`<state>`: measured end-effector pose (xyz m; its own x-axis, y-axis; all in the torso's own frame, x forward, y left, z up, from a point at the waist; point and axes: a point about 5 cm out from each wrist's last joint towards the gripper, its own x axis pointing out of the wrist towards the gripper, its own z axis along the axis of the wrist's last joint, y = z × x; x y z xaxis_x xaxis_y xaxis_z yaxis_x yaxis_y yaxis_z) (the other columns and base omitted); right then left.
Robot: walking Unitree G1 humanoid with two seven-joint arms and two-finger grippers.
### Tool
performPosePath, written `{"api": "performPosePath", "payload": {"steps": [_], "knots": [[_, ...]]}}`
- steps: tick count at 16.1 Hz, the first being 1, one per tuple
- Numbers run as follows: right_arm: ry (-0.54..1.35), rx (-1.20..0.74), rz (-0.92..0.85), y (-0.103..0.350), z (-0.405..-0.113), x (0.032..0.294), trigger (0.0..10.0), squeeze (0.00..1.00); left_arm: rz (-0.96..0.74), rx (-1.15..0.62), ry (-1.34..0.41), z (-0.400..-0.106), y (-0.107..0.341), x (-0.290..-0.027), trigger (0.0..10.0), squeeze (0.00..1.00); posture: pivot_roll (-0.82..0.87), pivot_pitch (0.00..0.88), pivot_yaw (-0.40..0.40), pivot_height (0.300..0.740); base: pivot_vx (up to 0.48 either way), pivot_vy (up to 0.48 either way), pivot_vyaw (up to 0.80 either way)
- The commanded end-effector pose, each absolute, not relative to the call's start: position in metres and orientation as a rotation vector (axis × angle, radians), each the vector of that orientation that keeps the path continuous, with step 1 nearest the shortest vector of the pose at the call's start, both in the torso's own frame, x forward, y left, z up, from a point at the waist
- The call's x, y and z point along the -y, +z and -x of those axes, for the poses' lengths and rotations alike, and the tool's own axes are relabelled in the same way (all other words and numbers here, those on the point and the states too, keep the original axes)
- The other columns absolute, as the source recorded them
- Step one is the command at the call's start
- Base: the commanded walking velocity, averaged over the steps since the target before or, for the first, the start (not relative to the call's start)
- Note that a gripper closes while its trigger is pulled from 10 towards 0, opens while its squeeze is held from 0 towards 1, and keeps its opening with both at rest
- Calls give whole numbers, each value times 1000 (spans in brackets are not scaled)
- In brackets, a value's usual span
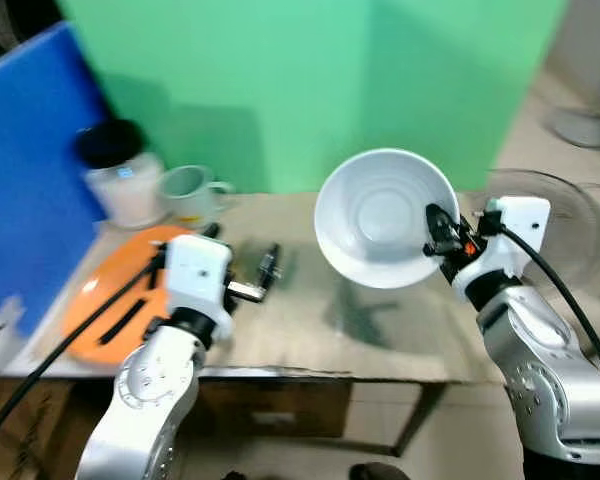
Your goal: Setting the table
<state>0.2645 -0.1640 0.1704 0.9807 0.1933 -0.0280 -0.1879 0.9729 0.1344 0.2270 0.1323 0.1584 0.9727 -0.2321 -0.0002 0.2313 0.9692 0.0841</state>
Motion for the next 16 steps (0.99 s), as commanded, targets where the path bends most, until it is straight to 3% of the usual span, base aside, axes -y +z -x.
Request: {"api": "performPosePath", "payload": {"steps": [1,4,6,10,13,16], "knots": [[224,9,-143,182,-264,156,10000,0,-86,19,-179,-224,161,-142,10000,0,-80,0,65,740,0,0,-800],[256,30,-71,179,-264,150,10000,0,-157,32,-179,-221,161,-149,10000,0,-75,0,60,740,0,0,-800],[225,25,-74,179,-264,152,10000,0,-69,26,-107,-222,163,-154,10000,0,-80,0,66,740,0,0,-800],[205,23,-54,178,-262,155,10000,0,-72,15,-126,-220,161,-155,10000,0,-84,0,68,740,0,0,0],[197,39,-61,181,-265,157,10000,0,-9,21,-135,-218,163,-152,10000,0,-75,0,58,740,0,0,-800],[212,46,-59,182,-267,153,10000,0,-62,33,-114,-218,164,-154,10000,0,-70,0,55,740,0,0,-800]]}}
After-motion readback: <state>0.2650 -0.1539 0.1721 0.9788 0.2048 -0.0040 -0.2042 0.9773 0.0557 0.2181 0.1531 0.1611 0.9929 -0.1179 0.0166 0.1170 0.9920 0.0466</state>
